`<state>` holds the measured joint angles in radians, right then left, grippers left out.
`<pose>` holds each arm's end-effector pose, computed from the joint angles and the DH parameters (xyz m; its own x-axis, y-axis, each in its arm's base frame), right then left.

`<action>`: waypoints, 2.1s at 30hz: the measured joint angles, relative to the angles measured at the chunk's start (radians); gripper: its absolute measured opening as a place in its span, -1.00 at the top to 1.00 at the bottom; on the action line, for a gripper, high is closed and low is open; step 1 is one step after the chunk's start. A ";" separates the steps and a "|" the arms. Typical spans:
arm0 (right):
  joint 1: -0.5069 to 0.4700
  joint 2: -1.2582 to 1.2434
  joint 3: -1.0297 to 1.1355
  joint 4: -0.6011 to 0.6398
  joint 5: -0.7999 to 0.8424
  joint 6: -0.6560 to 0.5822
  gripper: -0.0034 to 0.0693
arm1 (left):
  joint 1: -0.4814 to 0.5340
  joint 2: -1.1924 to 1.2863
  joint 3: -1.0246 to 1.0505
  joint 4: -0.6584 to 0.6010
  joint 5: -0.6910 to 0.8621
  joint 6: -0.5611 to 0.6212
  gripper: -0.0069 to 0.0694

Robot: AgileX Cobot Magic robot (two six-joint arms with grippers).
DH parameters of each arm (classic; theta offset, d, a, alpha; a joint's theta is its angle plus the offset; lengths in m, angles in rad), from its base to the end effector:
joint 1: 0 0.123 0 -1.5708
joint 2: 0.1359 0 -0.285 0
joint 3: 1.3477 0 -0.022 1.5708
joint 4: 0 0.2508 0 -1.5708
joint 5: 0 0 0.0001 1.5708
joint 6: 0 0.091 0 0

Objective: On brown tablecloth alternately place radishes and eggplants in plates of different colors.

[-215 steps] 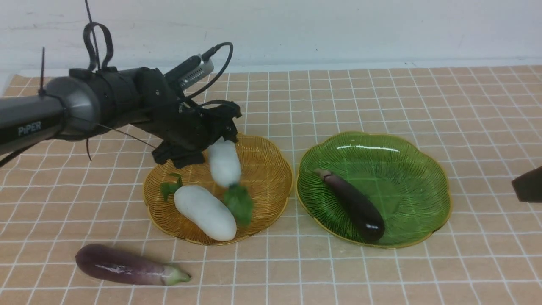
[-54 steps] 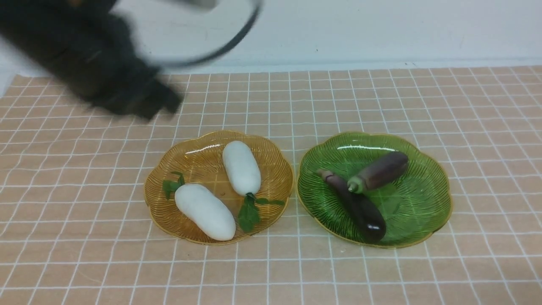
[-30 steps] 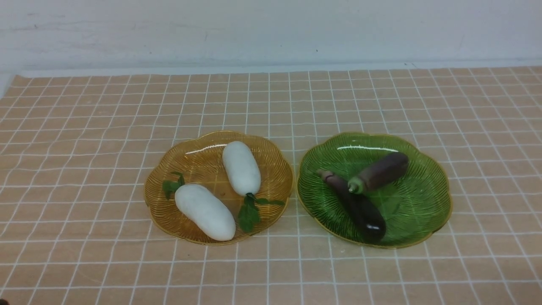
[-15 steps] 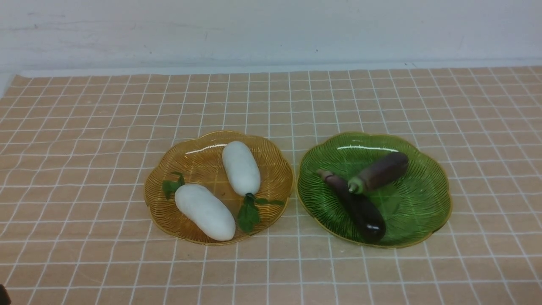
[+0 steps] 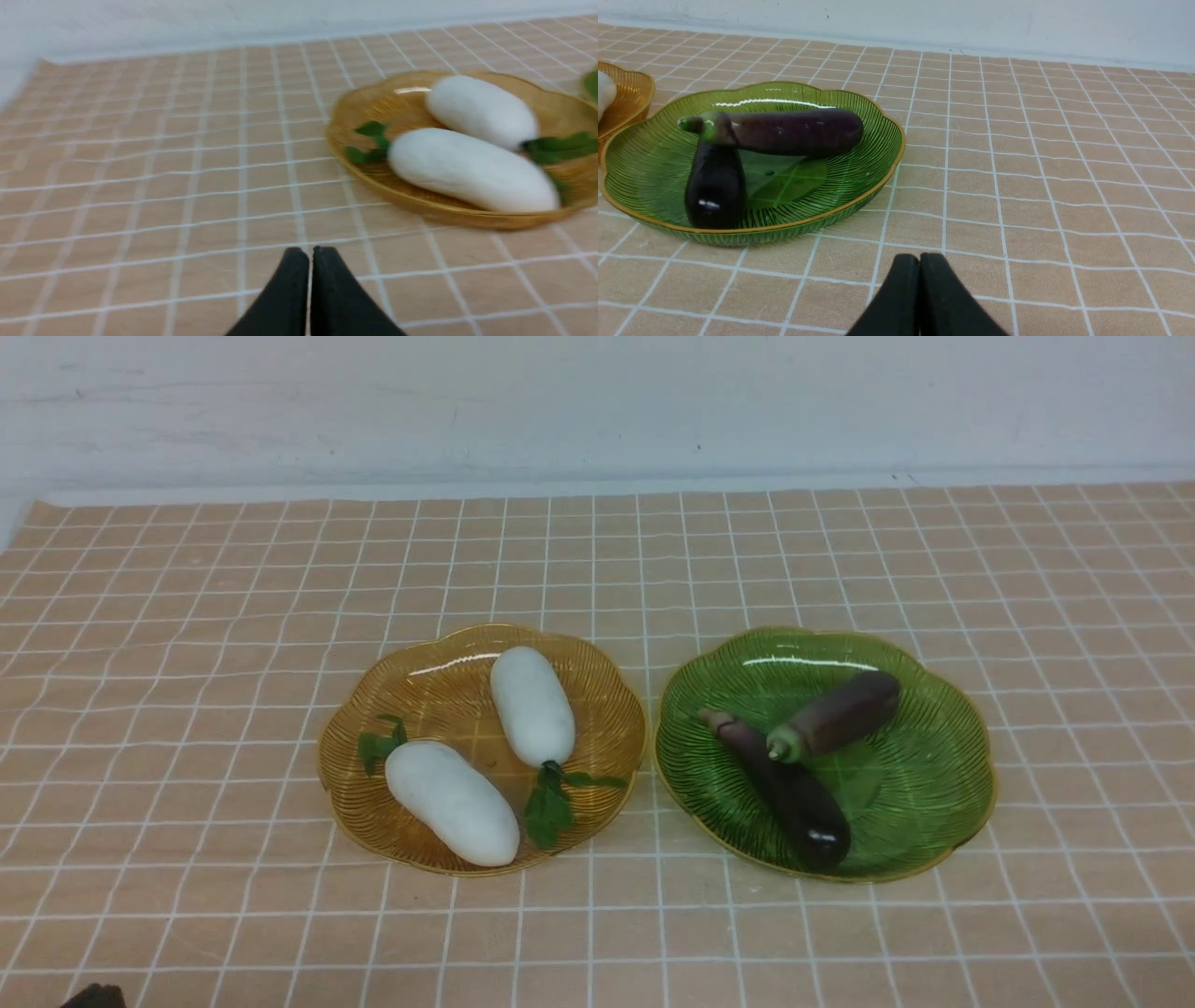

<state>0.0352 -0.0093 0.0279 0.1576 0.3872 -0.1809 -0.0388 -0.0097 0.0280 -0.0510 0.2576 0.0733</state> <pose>0.0521 0.0072 0.1699 -0.3056 -0.0455 -0.9511 -0.1021 0.9947 -0.0148 0.0552 -0.0033 0.1809 -0.1858 0.0312 -0.9821 0.0560 0.9982 0.0211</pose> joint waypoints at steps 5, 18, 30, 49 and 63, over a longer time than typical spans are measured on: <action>0.000 0.000 0.000 0.000 0.000 0.000 0.95 | 0.088 -0.002 0.000 -0.009 0.015 0.041 0.83; 0.000 0.000 0.000 0.000 0.000 0.000 0.95 | -0.001 -0.003 0.000 0.080 0.119 -0.073 0.83; 0.000 0.000 0.000 0.000 0.000 0.000 0.95 | -0.002 -0.003 0.000 0.082 0.122 -0.073 0.83; 0.000 0.000 0.000 0.001 0.000 0.000 0.95 | -0.002 -0.003 0.000 0.082 0.122 -0.073 0.83; 0.000 0.000 0.000 0.001 0.000 0.000 0.95 | -0.002 -0.003 0.000 0.082 0.122 -0.073 0.83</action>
